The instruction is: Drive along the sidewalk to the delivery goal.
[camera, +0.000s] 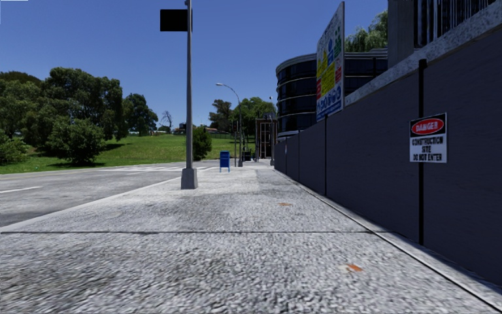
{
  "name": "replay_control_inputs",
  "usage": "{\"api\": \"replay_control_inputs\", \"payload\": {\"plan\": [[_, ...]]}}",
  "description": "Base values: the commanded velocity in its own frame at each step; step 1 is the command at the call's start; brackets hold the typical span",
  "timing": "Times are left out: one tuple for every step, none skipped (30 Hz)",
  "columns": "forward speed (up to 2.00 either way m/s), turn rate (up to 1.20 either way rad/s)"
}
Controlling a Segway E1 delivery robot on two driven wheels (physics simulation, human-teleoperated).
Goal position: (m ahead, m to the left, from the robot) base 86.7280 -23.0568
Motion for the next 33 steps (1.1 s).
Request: {"api": "replay_control_inputs", "payload": {"plan": [[2.00,0.00],[2.00,0.00],[2.00,0.00],[2.00,0.00],[2.00,0.00],[2.00,0.00],[2.00,0.00],[2.00,0.00],[2.00,0.00],[2.00,0.00],[2.00,0.00],[2.00,0.00],[2.00,0.00],[2.00,0.00],[2.00,0.00],[2.00,0.00],[2.00,0.00],[2.00,0.00],[2.00,0.00],[2.00,0.00],[2.00,0.00],[2.00,0.00],[2.00,0.00],[2.00,0.00],[2.00,0.00],[2.00,0.00],[2.00,0.00],[2.00,0.00],[2.00,0.00],[2.00,0.00],[2.00,0.00],[2.00,0.00],[2.00,0.00]]}}
